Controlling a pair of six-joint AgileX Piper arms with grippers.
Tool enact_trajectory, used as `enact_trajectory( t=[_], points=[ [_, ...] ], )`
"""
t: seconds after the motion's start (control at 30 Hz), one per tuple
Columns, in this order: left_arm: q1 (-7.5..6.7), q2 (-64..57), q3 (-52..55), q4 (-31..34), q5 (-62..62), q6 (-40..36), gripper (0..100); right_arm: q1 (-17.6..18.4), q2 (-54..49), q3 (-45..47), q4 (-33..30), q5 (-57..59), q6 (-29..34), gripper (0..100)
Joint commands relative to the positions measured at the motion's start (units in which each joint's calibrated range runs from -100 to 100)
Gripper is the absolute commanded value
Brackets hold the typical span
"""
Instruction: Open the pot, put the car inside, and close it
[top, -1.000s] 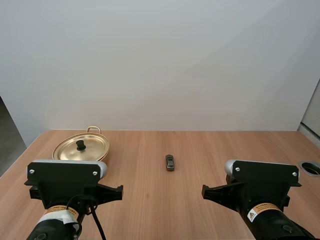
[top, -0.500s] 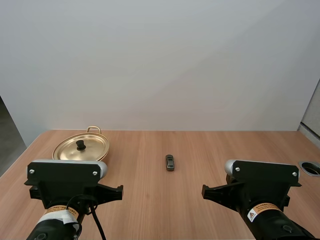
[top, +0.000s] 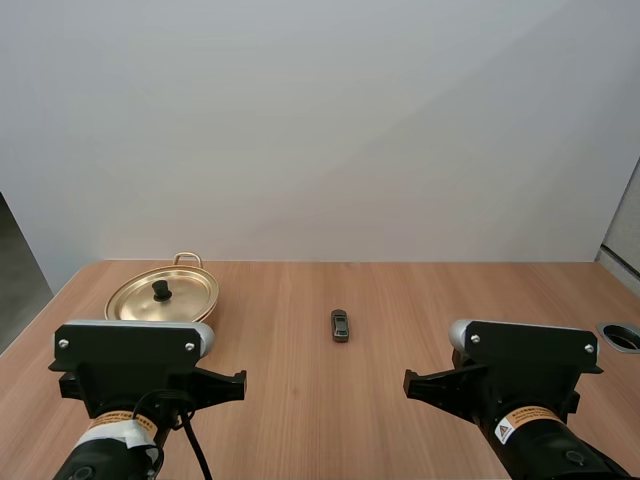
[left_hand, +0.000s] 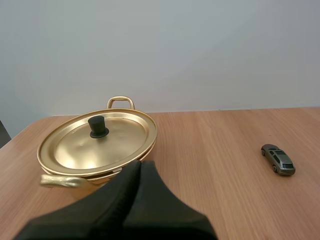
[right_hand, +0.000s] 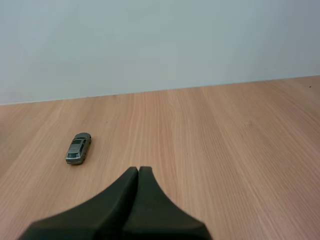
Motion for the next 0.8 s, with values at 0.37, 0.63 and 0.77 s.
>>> enact_trajectory(
  t=[0.37, 0.63, 0.77],
  points=[
    [-0.01, 0.00, 0.00, 0.06, 0.03, -0.05, 0, -0.02, 0.00, 0.00, 1.64, 0.04, 0.13, 0],
    [-0.01, 0.00, 0.00, 0.06, 0.03, -0.12, 0, -0.02, 0.00, 0.00, 1.40, 0.12, 0.13, 0],
    [-0.01, 0.00, 0.00, 6.04, -2.92, 2.86, 0, -0.02, 0.00, 0.00, -4.79, -4.73, 0.13, 0]
  ],
)
